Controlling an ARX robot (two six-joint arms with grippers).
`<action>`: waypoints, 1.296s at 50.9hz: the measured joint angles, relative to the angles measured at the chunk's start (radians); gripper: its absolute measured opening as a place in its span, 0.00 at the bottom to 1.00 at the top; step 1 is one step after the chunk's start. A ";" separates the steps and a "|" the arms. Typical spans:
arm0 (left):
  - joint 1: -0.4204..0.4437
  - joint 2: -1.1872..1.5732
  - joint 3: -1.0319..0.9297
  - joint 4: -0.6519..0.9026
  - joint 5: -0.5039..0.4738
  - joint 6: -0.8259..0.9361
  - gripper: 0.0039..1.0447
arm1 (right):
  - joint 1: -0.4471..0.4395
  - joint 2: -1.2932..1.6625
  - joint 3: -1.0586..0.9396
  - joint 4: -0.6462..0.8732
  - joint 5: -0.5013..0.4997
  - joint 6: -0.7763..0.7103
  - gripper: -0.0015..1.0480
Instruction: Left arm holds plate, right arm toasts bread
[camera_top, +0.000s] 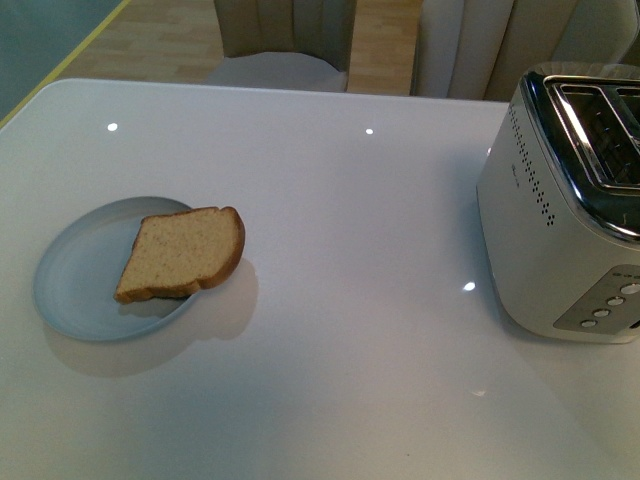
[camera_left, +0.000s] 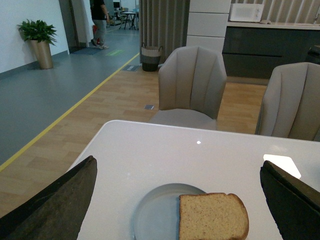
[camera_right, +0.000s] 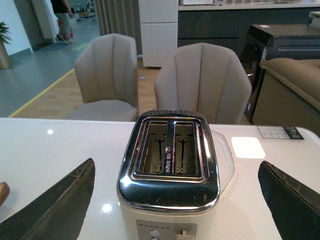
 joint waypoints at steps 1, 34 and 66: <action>0.000 0.000 0.000 0.000 0.000 0.000 0.93 | 0.000 0.000 0.000 0.000 0.000 0.000 0.92; 0.004 0.004 0.002 -0.008 0.016 -0.014 0.93 | 0.000 0.000 0.000 0.000 0.000 0.000 0.92; 0.237 1.416 0.447 0.281 0.402 -0.255 0.93 | 0.001 0.000 0.000 0.000 0.000 0.000 0.92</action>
